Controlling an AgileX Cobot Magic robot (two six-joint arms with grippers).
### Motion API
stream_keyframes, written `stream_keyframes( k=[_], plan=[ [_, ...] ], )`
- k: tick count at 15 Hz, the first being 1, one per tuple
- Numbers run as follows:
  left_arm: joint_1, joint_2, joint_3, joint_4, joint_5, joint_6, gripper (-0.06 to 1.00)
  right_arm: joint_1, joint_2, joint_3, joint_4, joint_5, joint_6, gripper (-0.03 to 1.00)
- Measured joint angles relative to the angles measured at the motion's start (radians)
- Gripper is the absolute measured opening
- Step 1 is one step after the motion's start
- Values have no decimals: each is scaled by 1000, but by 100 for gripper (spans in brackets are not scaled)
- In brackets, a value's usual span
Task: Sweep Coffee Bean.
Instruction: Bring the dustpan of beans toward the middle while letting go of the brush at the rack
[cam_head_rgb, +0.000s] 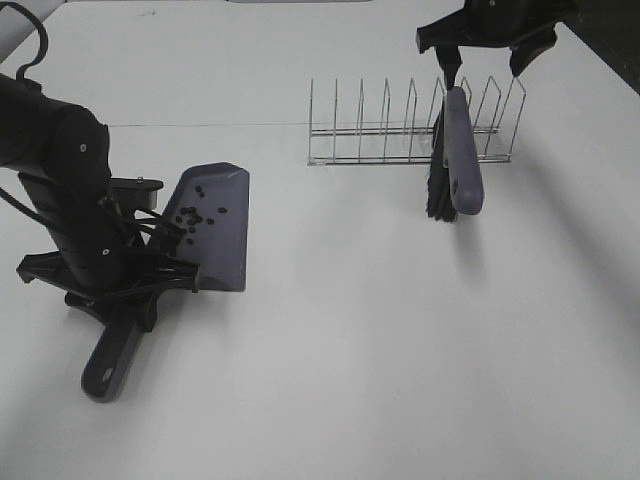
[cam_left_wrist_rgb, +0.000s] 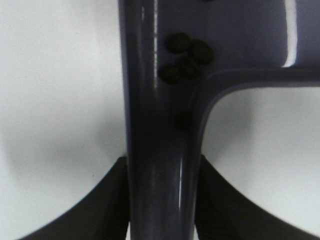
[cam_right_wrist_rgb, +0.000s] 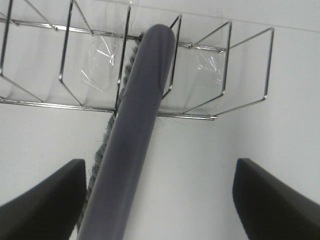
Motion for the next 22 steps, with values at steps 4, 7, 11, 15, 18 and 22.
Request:
stream_keyframes(
  k=[4, 7, 11, 15, 18, 22],
  plan=[
    [0, -3, 0, -3, 0, 2, 35, 0, -149, 20, 97, 0, -49, 71],
    [0, -17, -1, -40, -11, 4, 35, 0, -299, 181, 150, 0, -49, 71],
    [-21, -9, -56, -102, -16, 12, 35, 0, -485, 444, 252, 0, -75, 71],
    [-95, 37, -124, -121, -12, -1, 35, 0, -682, 743, 242, 1, -93, 71],
    [-96, 53, -133, -126, -5, -34, 35, 0, -837, 913, 236, 2, -93, 71],
    [-96, 53, -158, -132, 78, -38, 69, 0, -1148, 1092, 236, 2, -93, 71]
  ],
)
